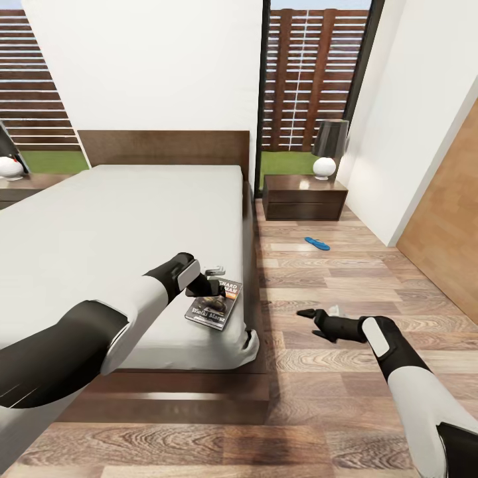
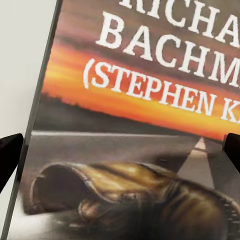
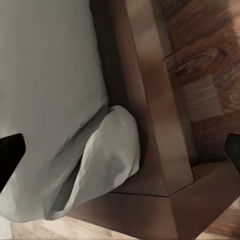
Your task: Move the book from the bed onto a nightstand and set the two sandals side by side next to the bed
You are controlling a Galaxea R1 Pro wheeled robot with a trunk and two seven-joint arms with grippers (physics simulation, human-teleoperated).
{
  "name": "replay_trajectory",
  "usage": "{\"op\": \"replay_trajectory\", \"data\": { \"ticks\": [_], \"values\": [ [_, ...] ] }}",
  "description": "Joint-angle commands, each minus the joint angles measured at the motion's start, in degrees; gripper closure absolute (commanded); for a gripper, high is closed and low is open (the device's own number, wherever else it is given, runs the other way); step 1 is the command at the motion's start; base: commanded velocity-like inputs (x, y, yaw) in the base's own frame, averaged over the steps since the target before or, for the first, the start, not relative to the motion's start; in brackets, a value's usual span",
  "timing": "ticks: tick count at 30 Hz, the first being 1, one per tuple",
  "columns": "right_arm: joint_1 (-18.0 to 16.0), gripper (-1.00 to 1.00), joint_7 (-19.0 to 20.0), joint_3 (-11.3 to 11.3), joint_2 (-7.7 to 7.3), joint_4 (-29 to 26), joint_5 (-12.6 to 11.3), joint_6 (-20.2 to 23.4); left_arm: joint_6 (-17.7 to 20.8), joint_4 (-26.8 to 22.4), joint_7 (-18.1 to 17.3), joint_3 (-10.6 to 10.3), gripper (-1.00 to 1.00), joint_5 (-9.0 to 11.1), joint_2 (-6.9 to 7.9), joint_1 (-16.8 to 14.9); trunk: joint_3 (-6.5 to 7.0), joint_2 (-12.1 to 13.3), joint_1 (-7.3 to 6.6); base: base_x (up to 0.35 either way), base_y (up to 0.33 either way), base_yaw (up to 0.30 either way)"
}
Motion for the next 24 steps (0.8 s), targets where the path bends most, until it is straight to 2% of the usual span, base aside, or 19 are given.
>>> {"op": "replay_trajectory", "data": {
  "ticks": [1, 7, 9, 15, 24],
  "values": [
    [-0.1, -1.0, 1.1, -0.2, 0.05, 0.0, 0.3, 0.2, 0.2, -0.1, 0.2, -0.4, -1.0, 0.6, 0.01, 0.0, -0.05, 0.0, -0.01, 0.0, 0.0, 0.0],
    [-0.2, -1.0, 7.3, 0.0, 0.18, 0.1, 0.2, 0.0, 0.2, -0.1, 0.3, -0.4, -1.0, 0.6, 0.01, 0.0, -0.05, 0.0, -0.01, 0.0, 0.0, 0.0],
    [-0.3, -1.0, 11.3, 0.0, 0.21, 0.2, 0.1, 0.0, 0.2, -0.1, 0.2, -0.4, -1.0, 0.6, 0.01, 0.0, -0.05, 0.0, -0.01, 0.0, 0.0, 0.0],
    [-0.4, -1.0, 14.1, 0.1, 0.43, 0.4, 0.2, 0.1, 0.2, -0.1, 0.3, -0.4, -1.0, 0.6, 0.01, 0.0, -0.05, 0.0, -0.01, 0.0, 0.0, 0.0],
    [-0.4, -1.0, 17.7, 0.2, 2.0, 1.2, 0.2, 0.0, 0.2, -0.1, 0.3, -0.4, -1.0, 0.6, 0.06, 0.0, -0.05, 0.0, -0.01, 0.0, 0.0, 0.0]
  ]
}}
